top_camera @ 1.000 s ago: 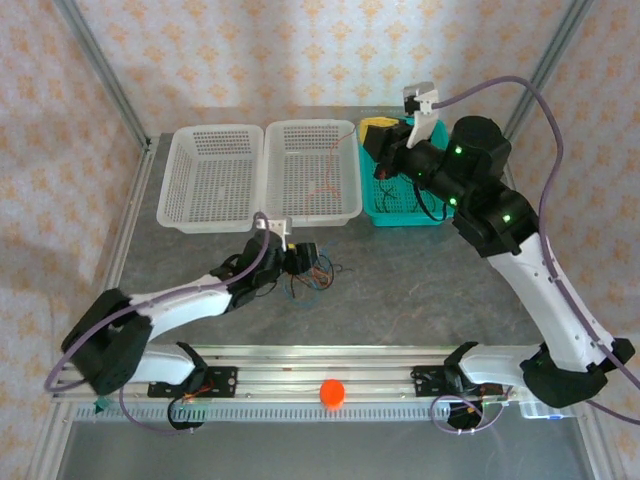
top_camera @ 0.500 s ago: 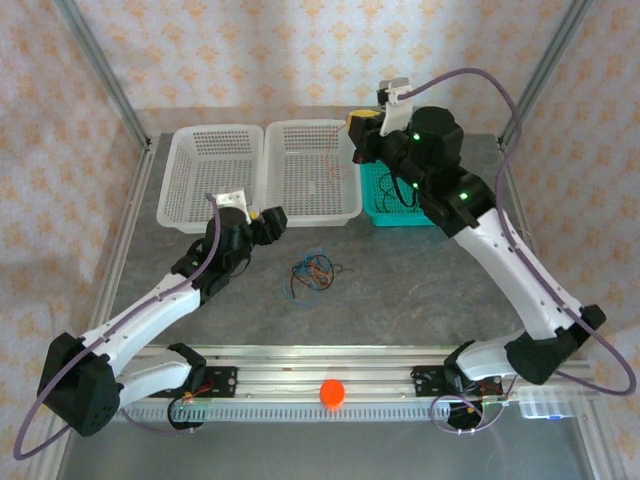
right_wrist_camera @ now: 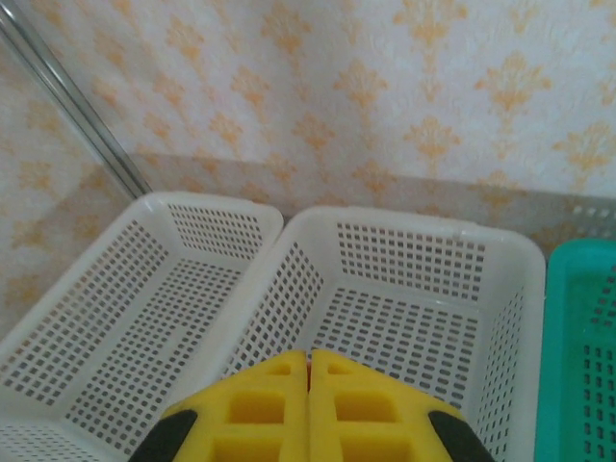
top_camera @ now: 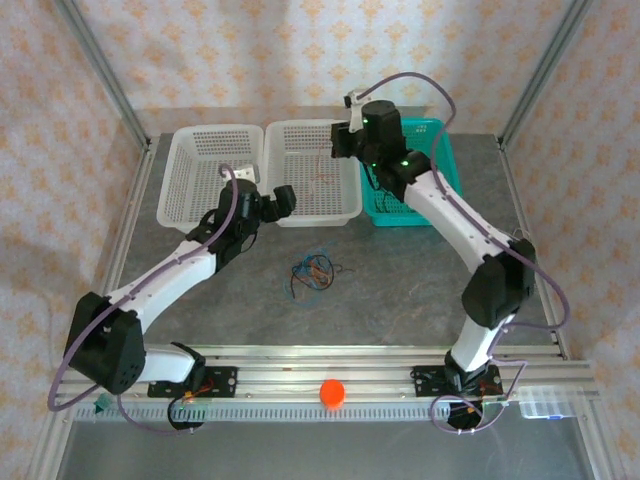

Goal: Untangle the cables

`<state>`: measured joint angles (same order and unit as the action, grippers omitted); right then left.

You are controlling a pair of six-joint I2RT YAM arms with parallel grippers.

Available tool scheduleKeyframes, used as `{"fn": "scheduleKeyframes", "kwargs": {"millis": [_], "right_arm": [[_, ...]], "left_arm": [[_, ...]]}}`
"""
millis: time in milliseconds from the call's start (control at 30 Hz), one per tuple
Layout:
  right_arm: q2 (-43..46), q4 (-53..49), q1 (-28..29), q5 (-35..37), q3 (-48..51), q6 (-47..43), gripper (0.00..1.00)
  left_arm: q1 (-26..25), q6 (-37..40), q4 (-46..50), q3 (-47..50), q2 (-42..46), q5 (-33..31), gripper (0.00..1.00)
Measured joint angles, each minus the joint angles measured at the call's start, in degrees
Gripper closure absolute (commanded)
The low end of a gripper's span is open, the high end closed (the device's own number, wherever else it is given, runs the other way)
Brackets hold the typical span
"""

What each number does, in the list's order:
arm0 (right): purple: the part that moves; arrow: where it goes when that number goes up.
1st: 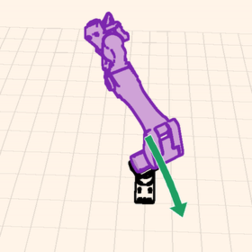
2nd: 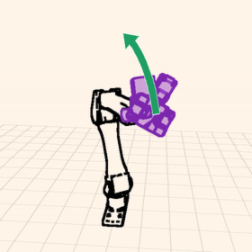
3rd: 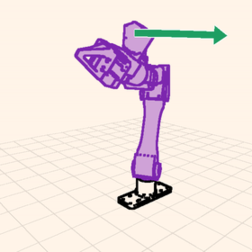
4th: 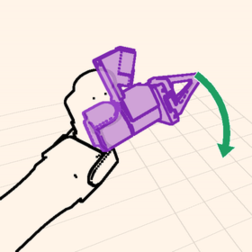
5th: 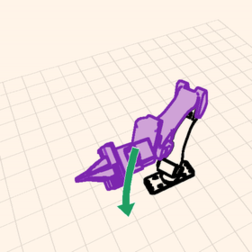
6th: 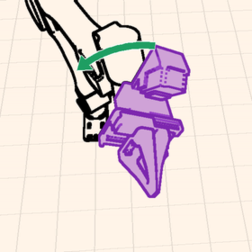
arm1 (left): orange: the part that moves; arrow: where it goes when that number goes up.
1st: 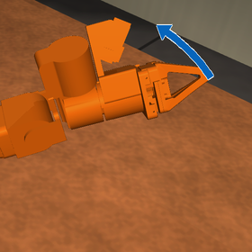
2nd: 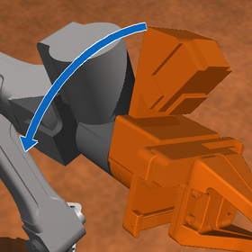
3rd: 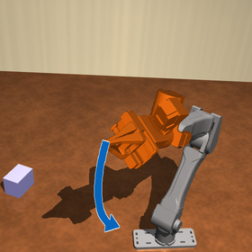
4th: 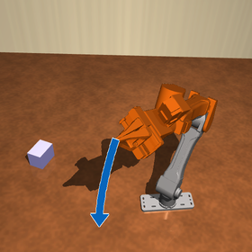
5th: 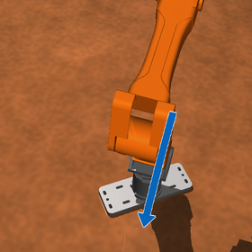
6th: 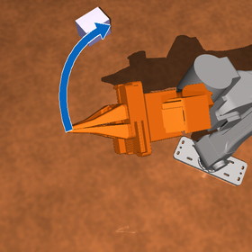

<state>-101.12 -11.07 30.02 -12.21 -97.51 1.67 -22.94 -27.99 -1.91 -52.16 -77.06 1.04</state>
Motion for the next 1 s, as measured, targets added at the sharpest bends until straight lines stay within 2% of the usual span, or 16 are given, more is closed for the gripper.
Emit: {"fn": "scheduleKeyframes", "kwargs": {"millis": [233,533,567,867,1000], "right_arm": [[-9.6,-1.1,-0.2,-1.1,-3.0,1.6,1.00],[-21.1,-6.8,-0.3,-5.0,-8.8,3.7,0.48],[-21.4,-7.3,-0.3,-5.4,-8.8,3.8,0.46],[-21.3,-8.7,-0.3,-6.0,-9.9,3.7,0.42],[-18.4,-8.6,-0.3,-6.1,-8.3,3.2,0.42]], "left_arm": [[0.6,0.0,-0.1,-0.5,-4.0,0.8,0.01],[0.6,0.0,-3.5,0.9,-4.7,3.1,0.01],[0.6,0.0,-3.5,1.3,-4.7,3.0,0.01],[0.6,-0.6,-3.3,3.1,-4.7,3.7,0.01],[0.6,-0.6,-0.7,3.2,-4.5,4.1,0.01]]}}
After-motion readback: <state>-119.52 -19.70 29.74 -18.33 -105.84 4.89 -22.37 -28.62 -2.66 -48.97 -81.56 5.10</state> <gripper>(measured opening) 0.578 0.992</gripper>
